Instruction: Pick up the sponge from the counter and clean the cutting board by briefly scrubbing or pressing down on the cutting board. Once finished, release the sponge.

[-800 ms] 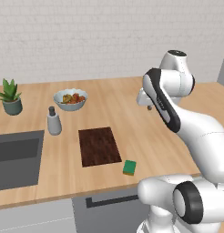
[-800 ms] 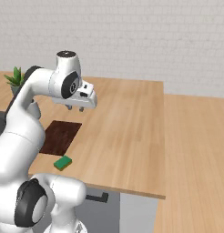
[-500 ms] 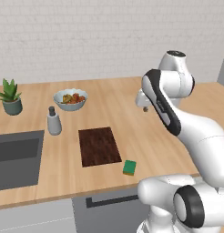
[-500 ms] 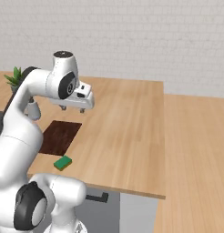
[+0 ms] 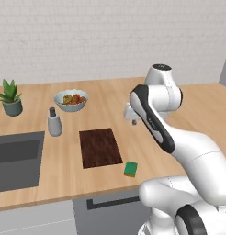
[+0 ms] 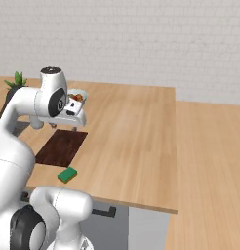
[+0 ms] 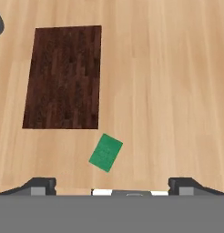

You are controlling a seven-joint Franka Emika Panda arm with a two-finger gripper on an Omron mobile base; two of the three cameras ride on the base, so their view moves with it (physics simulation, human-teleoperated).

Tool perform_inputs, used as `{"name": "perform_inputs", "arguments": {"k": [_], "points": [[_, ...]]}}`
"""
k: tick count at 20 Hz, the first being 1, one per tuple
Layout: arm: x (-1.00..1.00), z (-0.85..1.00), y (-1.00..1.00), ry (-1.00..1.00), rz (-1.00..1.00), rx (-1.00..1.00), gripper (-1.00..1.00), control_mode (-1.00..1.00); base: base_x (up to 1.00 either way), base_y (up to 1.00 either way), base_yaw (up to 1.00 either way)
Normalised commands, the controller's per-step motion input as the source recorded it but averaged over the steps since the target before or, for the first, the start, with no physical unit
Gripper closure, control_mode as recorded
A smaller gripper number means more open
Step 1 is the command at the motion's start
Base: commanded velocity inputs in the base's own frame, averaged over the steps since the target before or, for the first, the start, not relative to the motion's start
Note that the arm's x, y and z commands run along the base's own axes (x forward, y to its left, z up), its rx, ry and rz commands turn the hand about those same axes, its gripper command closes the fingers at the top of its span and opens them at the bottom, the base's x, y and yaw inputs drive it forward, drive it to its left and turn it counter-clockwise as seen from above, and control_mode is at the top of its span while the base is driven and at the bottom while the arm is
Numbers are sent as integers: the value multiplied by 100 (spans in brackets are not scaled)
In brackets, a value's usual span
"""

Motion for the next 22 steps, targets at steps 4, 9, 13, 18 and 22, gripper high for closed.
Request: {"name": "perform_inputs", "arguments": {"k": [4,9,13,18,22], "points": [[-1,-56,2,2,0,9,-100,-100,0,0,0],[3,-68,0,7,0,11,-100,-100,0,0,0],[0,-51,16,7,0,1,-100,-100,0,0,0],[0,-30,21,23,-1,-9,-100,-100,0,0,0],[0,-38,5,10,-4,-8,-100,-100,0,0,0]]}}
